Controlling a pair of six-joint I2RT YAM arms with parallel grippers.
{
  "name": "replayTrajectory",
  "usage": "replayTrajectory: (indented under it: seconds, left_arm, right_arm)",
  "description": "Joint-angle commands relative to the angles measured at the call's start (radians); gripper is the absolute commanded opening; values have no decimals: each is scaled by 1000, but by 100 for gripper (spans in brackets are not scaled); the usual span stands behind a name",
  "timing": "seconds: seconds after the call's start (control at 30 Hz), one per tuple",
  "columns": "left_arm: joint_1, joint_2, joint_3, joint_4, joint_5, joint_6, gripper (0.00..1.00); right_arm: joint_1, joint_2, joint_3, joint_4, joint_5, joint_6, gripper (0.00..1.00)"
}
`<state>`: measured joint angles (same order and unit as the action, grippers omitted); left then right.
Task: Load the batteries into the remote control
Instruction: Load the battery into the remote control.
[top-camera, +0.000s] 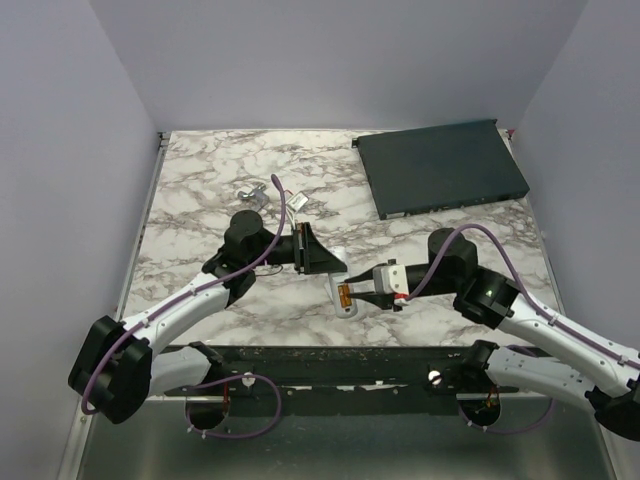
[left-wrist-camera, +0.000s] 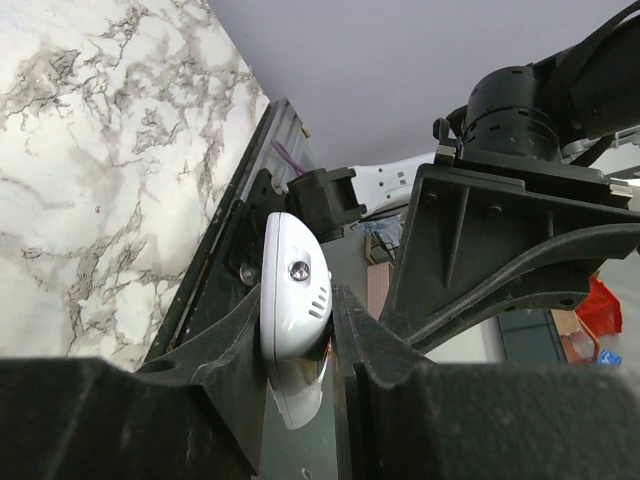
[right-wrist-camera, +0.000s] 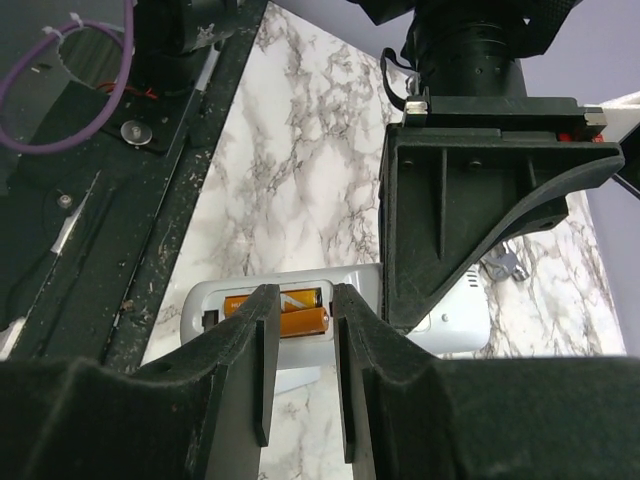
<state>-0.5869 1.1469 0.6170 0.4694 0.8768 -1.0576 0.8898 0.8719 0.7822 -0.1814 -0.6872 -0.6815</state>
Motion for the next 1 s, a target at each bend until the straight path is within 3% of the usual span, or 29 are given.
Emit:
replayTrajectory:
  seconds: [0.0,0.97]
  left_arm:
    - [-12,-1,40,-3,20,24,0]
    - [-23,-12,47,-20,21,42,0]
  right_arm:
    - [-1,9,-21,-4,-38,2,34]
    - [-1,20,-32,0,-32,6,30]
